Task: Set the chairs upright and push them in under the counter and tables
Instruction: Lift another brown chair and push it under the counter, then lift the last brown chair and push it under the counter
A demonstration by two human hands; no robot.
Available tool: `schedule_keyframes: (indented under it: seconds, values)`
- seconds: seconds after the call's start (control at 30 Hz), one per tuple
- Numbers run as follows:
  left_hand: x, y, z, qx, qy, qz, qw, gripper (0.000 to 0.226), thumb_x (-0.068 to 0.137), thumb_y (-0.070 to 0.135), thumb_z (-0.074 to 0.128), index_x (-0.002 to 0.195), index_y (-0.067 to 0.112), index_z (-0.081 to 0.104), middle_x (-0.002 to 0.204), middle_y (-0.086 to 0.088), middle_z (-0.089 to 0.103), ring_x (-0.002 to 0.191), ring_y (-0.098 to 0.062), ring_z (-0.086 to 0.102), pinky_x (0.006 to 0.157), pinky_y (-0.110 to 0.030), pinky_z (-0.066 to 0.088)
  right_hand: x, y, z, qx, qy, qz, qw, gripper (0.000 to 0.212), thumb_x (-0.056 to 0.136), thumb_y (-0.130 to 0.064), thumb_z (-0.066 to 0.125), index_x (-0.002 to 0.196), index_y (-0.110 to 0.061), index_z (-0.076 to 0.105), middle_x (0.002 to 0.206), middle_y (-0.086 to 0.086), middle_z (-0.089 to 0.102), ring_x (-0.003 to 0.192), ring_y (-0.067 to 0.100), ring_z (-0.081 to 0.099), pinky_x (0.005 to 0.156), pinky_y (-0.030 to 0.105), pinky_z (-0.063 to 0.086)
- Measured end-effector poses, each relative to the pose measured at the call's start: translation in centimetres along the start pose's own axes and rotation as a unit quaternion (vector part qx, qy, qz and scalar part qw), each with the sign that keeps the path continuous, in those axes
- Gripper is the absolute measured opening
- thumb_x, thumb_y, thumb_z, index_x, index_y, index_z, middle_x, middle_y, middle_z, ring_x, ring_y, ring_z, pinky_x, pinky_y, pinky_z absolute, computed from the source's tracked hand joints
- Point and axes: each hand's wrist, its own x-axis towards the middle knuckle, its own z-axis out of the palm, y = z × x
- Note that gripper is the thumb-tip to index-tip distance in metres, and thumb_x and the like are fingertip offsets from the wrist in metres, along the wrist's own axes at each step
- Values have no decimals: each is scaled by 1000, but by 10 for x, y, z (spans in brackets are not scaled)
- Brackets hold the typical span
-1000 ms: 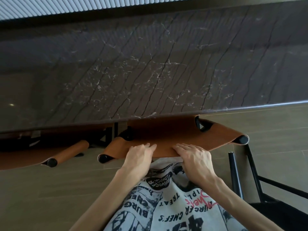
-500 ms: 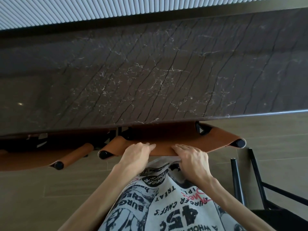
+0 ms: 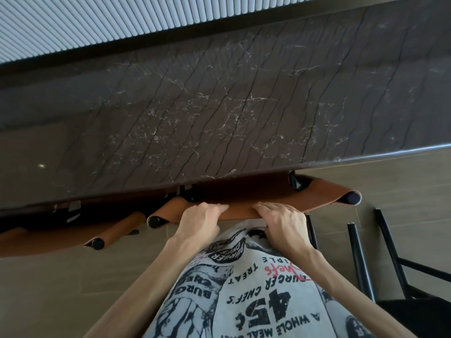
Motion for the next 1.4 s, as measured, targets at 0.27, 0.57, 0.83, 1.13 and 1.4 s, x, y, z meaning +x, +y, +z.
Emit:
schedule_keyframes:
  seconds: [0.27,0.57,0.83,1.13,1.4]
  values:
    - [-29,16,13,-1,147,-7,989,40,67,-9,71,101,12,76,94,0,76,86,-22,69,88,-34,50,-8,7,11,3,22,-7,1000,37,66,-7,57,99,-15,73,96,-1,74,92,22,69,82,33,51]
    - [-44,16,35,-54,191,20,980,51,77,-17,57,116,12,71,112,-2,73,104,-22,66,96,-32,46,-29,5,22,44,79,-24,996,39,68,-1,54,99,-11,75,97,4,75,91,24,70,85,36,50]
    - [-60,17,51,-119,251,31,960,38,86,-5,59,119,10,69,117,-4,70,113,-18,61,108,-41,37,-43,-9,28,127,104,-8,986,39,82,-7,66,121,-11,65,116,2,69,110,17,62,102,40,43]
    - [-138,34,54,-314,249,-43,915,34,96,17,57,130,15,60,131,-1,60,125,-12,52,105,-24,39,-104,-59,-3,467,6,130,875,37,95,-36,58,129,-23,59,123,-15,64,113,-10,54,99,16,43]
    - [-196,62,72,-617,192,-194,738,33,97,40,53,128,30,57,126,10,60,115,-5,57,104,-37,45,-171,-46,-19,543,-61,176,819,67,82,-67,51,134,-25,53,130,-10,61,121,2,53,110,37,37]
